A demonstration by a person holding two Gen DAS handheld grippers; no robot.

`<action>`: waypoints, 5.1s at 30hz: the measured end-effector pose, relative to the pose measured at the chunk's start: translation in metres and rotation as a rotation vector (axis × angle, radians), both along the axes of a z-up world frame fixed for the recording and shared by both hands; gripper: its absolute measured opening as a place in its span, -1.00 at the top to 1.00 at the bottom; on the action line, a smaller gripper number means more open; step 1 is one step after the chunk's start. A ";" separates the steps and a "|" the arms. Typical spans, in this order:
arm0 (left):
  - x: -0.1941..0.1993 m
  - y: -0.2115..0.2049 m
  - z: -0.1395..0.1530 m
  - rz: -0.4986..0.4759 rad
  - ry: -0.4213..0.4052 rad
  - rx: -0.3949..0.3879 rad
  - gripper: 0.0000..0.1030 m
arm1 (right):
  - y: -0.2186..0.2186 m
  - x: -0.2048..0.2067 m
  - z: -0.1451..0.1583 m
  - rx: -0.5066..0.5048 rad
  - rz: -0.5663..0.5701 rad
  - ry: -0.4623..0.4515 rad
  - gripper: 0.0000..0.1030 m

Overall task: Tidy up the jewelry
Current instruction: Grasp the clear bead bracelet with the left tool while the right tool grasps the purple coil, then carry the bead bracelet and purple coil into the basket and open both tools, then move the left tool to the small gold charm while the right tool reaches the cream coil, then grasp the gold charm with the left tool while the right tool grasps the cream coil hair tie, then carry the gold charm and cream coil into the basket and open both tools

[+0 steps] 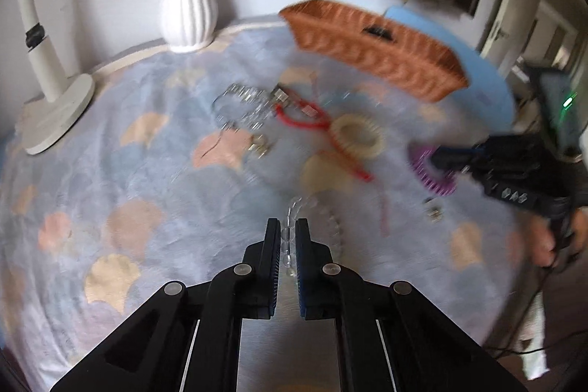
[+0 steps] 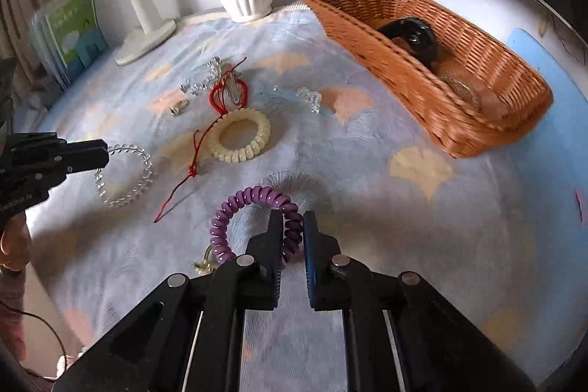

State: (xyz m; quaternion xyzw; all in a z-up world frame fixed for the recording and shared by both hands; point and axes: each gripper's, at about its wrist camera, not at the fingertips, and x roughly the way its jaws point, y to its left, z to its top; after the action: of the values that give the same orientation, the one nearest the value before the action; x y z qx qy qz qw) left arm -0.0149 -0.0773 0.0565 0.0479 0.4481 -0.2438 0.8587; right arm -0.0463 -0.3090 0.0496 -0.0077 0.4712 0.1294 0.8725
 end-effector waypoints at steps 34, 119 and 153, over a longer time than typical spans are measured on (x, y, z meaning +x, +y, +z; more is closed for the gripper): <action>0.131 -0.240 0.072 -0.411 0.049 -0.249 0.85 | -0.166 0.104 0.055 -0.012 -0.426 -0.169 0.77; 0.076 -0.024 -0.029 -0.021 0.001 0.080 0.78 | 0.065 0.073 -0.025 -0.148 0.083 -0.026 0.76; 0.099 -0.110 0.132 -0.321 -0.005 -0.322 0.79 | -0.104 0.037 0.121 0.054 -0.281 -0.283 0.77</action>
State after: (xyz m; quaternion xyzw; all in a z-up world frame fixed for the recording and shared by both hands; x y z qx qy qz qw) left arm 0.0840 -0.1876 0.1882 -0.0183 0.3879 -0.4457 0.8066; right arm -0.0094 -0.4127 0.1701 0.0635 0.3369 0.0167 0.9393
